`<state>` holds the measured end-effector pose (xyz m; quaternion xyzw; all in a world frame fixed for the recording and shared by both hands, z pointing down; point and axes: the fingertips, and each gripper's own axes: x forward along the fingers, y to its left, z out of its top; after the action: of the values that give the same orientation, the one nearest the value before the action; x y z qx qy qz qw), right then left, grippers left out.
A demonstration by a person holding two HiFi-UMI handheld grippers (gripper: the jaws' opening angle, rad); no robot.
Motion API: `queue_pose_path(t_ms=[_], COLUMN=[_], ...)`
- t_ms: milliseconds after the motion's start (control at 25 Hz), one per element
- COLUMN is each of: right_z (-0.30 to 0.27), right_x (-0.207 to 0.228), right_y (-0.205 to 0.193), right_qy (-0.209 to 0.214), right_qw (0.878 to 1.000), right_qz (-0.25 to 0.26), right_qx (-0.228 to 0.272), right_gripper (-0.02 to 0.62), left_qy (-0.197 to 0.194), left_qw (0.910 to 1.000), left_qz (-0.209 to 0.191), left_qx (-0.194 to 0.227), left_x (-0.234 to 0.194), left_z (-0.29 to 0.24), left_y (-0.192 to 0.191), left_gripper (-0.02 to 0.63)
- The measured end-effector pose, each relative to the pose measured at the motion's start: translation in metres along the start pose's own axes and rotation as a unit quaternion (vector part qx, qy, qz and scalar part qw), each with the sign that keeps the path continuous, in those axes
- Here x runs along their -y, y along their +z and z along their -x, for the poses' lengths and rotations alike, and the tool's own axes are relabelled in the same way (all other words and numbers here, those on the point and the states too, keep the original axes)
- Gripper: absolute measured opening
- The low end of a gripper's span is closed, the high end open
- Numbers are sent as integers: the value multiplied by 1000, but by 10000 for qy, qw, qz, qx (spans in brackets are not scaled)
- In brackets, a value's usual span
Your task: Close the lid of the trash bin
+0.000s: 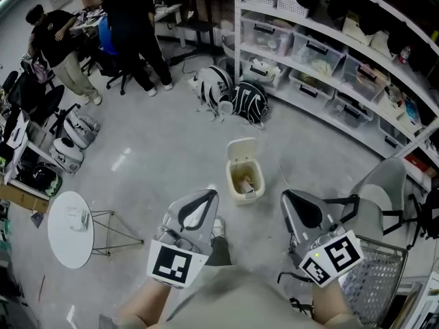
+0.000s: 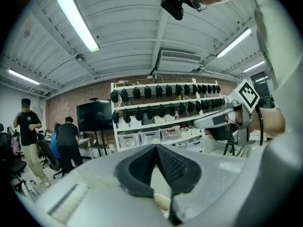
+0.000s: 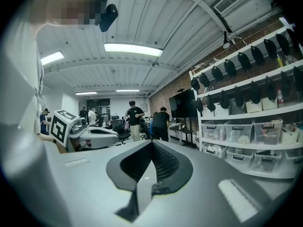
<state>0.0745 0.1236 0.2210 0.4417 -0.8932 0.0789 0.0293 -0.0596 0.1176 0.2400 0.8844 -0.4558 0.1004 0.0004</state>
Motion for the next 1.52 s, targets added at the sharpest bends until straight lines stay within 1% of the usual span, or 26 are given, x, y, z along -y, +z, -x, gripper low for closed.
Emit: queue_pose_path(t_ms=[200, 360, 640, 840, 960, 1040, 1160, 1280, 1360, 1520], right_z=[-67, -119, -190, -219, -231, -240, -257, -273, -286, -319], right_x=[27, 49, 83, 107, 123, 136, 160, 179, 190, 215], right_y=[15, 19, 17, 11, 5, -1, -11, -25, -37, -69], right_qy=[-161, -280, -364, -322, -205, -114, -37, 50, 139, 208], right_qw=[9999, 9995, 9989, 9982, 9980, 9976, 9961, 9939, 9922, 9883], right_qz=[-53, -101, -162, -280, -342, -365, -461, -611, -660, -685], right_qx=[1, -84, -266, -415, -487, -570, -755, -913, -1050, -1346], right_gripper=[3, 3, 3, 3, 3, 3, 3, 3, 3, 3], left_qy=[-145, -256, -372, -283, -250, -148, 164, 239, 289, 373], left_qw=[9999, 9996, 9991, 9989, 9987, 9984, 9970, 9957, 9946, 9914], left_qz=[52, 62, 94, 196, 23, -62, 315, 207, 210, 499], left_qx=[-19, -54, -156, -333, -444, -536, -684, -871, -974, -1152], left_x=[-59, -101, -156, -176, -180, -184, -194, -201, -204, -217], left_z=[-51, -90, -142, -172, -190, -201, -215, -227, -237, -261], left_y=[3, 2, -6, -16, -26, -31, -37, -50, -58, -83], left_gripper=[3, 3, 3, 3, 2, 3, 3, 3, 3, 3])
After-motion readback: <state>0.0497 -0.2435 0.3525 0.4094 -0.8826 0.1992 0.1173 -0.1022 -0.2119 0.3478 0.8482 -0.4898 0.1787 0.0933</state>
